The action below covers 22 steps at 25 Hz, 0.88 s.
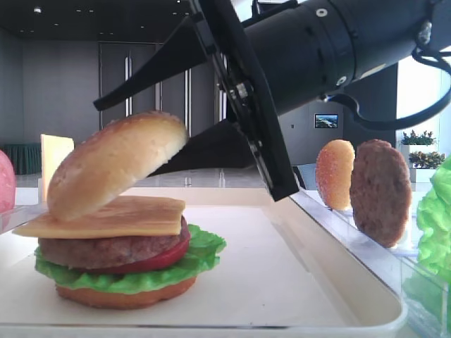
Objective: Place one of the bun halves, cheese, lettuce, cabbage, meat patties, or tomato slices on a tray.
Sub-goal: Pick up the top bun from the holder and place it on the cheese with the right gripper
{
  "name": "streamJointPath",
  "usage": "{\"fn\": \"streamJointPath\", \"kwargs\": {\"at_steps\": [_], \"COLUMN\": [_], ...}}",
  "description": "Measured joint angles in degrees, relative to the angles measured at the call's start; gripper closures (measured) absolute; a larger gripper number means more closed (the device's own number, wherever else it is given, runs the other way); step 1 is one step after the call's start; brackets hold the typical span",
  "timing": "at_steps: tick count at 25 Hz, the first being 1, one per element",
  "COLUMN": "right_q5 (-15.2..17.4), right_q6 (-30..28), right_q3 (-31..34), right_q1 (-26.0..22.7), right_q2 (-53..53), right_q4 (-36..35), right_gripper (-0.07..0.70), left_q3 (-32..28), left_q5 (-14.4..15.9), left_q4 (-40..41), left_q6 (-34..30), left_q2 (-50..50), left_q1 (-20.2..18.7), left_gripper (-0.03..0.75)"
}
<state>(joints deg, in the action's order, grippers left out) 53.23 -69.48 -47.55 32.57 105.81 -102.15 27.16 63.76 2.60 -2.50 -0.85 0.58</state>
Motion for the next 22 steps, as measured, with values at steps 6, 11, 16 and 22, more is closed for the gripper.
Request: {"fn": "streamJointPath", "kwargs": {"at_steps": [6,11,16,22], "right_q5": [-1.8,-5.2,-6.1,-8.7], "right_q6": [-0.2,1.3,2.8,3.1], "right_q3": [-2.1,-2.8,-3.1,-3.2], "right_q1": [0.0,0.0,0.0,0.0], "right_q2": [0.0,0.0,-0.1,-2.8], "right_q4": [3.4,8.5,12.4,14.9], "right_gripper": [0.279,0.279,0.275,0.274], "left_q3": [0.0,0.0,0.0,0.0], "left_q5": [0.0,0.0,0.0,0.0], "left_q4": [0.0,0.0,0.0,0.0], "left_q6": [0.0,0.0,0.0,0.0], "left_q2": [0.0,0.0,0.0,0.0], "left_q1": [0.0,0.0,0.0,0.0], "left_gripper": [0.265,0.265,0.265,0.265]}}
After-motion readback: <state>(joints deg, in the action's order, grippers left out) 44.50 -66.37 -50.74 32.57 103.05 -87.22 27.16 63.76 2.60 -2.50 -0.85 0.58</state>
